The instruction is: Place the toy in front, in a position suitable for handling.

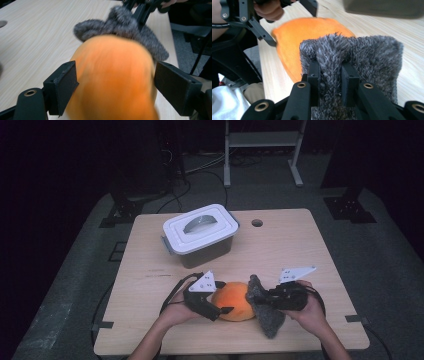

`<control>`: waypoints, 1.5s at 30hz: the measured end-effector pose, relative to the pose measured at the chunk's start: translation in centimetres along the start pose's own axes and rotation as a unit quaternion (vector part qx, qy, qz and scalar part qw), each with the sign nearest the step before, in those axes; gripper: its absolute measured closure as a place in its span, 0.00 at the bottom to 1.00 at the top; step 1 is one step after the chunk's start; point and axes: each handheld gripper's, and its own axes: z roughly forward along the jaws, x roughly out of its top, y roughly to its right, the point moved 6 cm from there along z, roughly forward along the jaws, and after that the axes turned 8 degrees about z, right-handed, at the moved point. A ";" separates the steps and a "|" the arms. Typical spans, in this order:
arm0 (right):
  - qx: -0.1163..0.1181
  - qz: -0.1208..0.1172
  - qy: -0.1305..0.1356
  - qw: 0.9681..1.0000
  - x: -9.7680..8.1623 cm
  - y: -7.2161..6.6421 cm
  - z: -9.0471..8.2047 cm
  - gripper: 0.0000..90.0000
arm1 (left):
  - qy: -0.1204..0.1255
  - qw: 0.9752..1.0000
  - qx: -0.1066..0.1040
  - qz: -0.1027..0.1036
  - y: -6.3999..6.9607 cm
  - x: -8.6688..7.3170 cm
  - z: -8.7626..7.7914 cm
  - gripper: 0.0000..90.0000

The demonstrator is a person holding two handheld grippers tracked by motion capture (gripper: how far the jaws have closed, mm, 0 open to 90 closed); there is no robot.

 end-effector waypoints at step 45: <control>0.003 -0.065 -0.004 0.998 1.6 -3.4 0.1 0.81 | -0.008 1.000 -0.007 0.019 0.9 0.6 0.8 0.25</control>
